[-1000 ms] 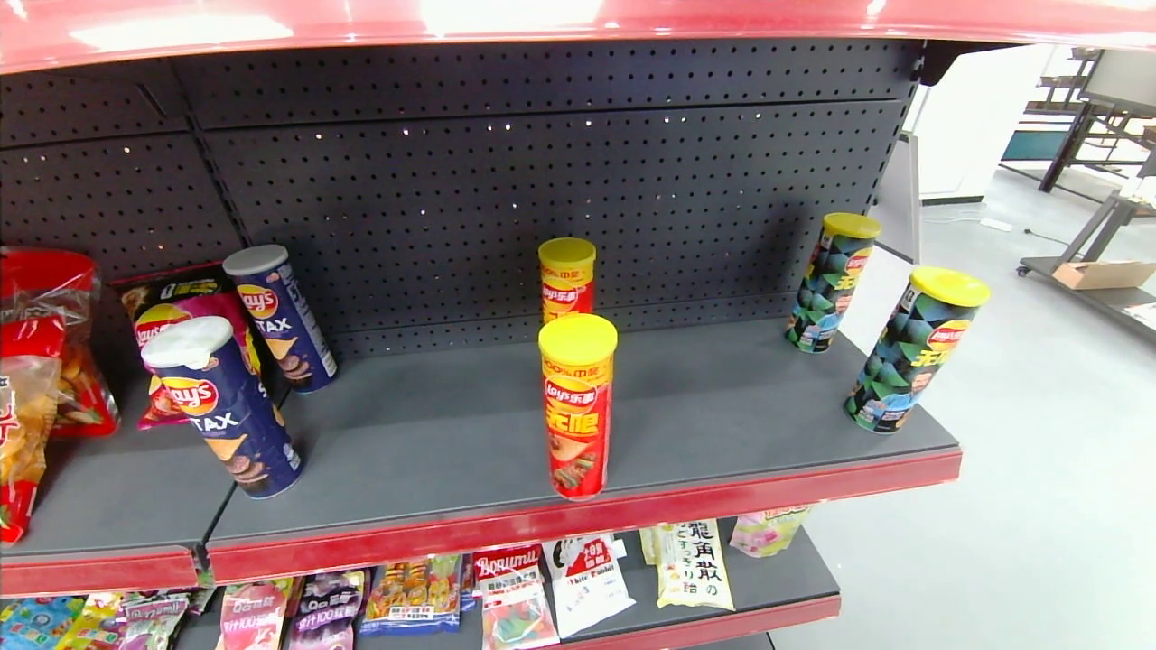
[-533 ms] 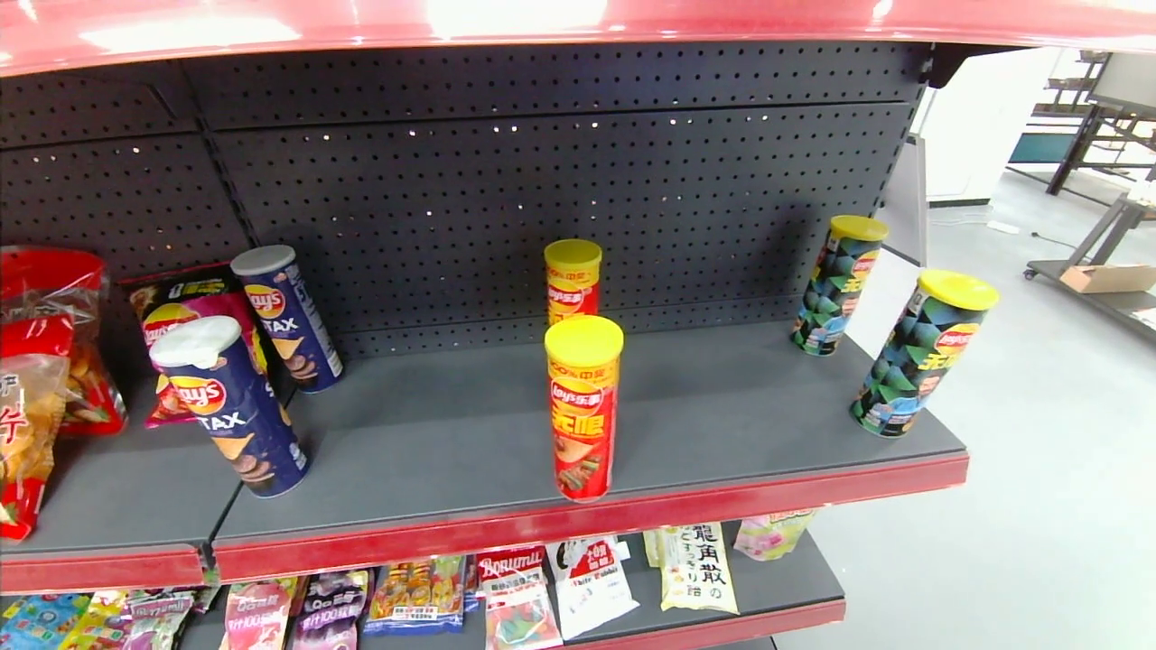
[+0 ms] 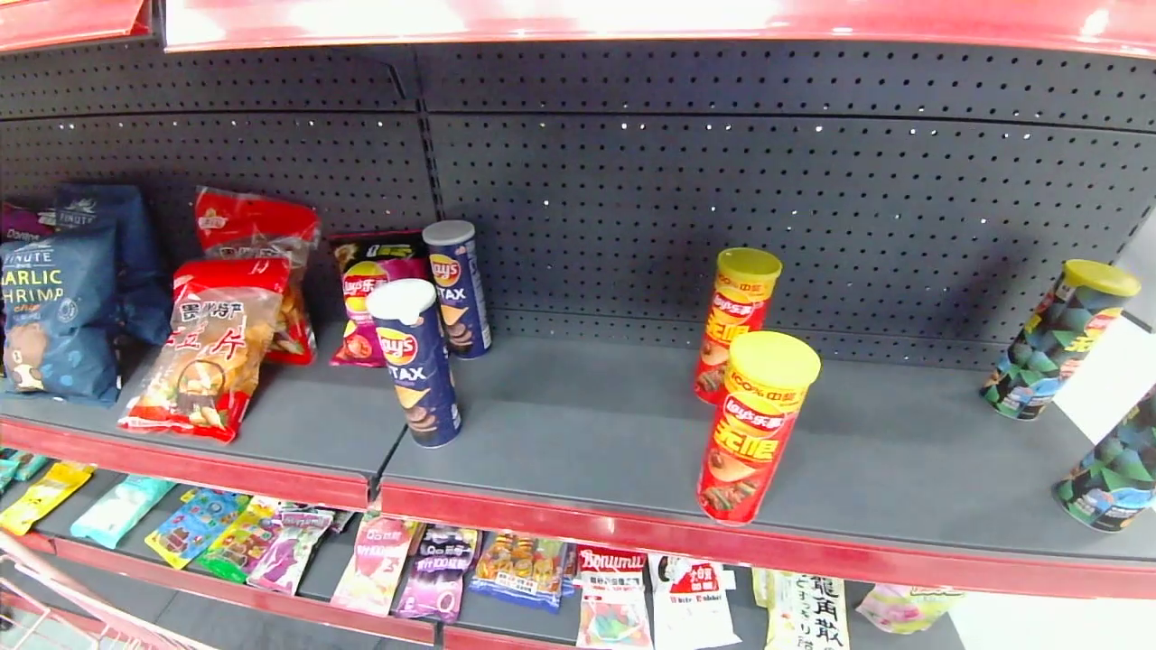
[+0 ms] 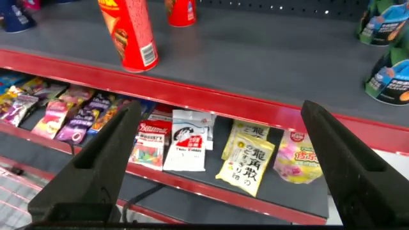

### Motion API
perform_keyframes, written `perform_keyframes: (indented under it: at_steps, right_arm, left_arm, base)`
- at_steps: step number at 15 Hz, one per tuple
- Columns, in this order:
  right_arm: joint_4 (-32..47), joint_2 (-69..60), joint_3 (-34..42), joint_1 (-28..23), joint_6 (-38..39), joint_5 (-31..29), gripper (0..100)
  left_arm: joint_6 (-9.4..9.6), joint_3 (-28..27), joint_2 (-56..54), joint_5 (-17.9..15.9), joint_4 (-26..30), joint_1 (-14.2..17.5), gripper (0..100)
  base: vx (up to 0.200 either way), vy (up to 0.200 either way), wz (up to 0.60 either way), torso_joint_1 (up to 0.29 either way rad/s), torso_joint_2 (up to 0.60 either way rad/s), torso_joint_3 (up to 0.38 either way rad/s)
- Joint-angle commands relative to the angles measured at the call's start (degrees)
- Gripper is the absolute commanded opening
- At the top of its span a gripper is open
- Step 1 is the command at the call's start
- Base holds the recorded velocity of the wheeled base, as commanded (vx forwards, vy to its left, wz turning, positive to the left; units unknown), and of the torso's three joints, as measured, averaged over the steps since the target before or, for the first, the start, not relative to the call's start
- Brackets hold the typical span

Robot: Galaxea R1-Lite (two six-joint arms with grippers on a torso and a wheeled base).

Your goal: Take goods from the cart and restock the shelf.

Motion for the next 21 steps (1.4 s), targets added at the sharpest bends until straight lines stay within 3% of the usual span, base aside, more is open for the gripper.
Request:
perform_keyframes:
  at_steps: [1, 4, 6, 8, 9, 11, 15, 16, 21]
  right_arm:
    - [0.01, 0.25, 0.05, 3.81, -0.01, 0.06, 100]
    - [0.1, 1.13, -0.13, 13.57, -0.19, -0.03, 100]
    - [-0.25, -0.37, -0.13, 14.62, 0.42, 0.15, 100]
    - [-0.34, 7.54, -11.29, 16.47, 9.57, 1.2, 100]
    - [-0.34, 15.45, -17.71, 16.64, 15.98, 0.68, 100]
    - [0.19, 20.64, -18.41, 17.08, 10.0, 0.94, 100]
    - [-9.92, 43.31, -19.11, 17.26, 11.94, 0.94, 100]
    - [-10.36, 51.05, -20.52, 17.26, 11.94, 1.03, 100]
    - [-10.8, 67.22, -21.22, 17.17, 12.2, 1.03, 100]
  left_arm:
    - [-0.02, -0.2, -0.48, -0.19, -0.03, 0.03, 100]
    - [-0.02, -0.11, -0.48, -0.54, -0.03, 0.03, 100]
    - [0.07, 0.07, -0.56, -0.54, 0.05, 0.03, 100]
    - [0.07, 0.42, -0.92, -0.54, 0.41, 0.03, 100]
    - [0.07, 0.59, -1.44, -0.71, 1.02, 0.03, 100]
    - [0.25, 0.24, -2.41, -0.98, 3.22, 0.03, 100]
    - [1.65, 0.59, -2.76, -0.27, 4.01, 0.29, 100]
    - [2.53, 0.68, -3.11, -0.27, 4.1, 0.29, 100]
    - [2.62, 0.86, -3.2, 0.25, 4.1, 0.38, 100]
  base:
    - [0.0, 0.0, 0.0, 0.0, 0.0, 0.0]
    - [0.0, 0.0, 0.0, 0.0, 0.0, 0.0]
    - [0.0, 0.0, 0.0, 0.0, 0.0, 0.0]
    - [0.0, 0.0, 0.0, 0.0, 0.0, 0.0]
    - [0.0, 0.0, 0.0, 0.0, 0.0, 0.0]
    - [0.0, 0.0, 0.0, 0.0, 0.0, 0.0]
    - [0.0, 0.0, 0.0, 0.0, 0.0, 0.0]
    - [0.0, 0.0, 0.0, 0.0, 0.0, 0.0]
    - [0.0, 0.0, 0.0, 0.0, 0.0, 0.0]
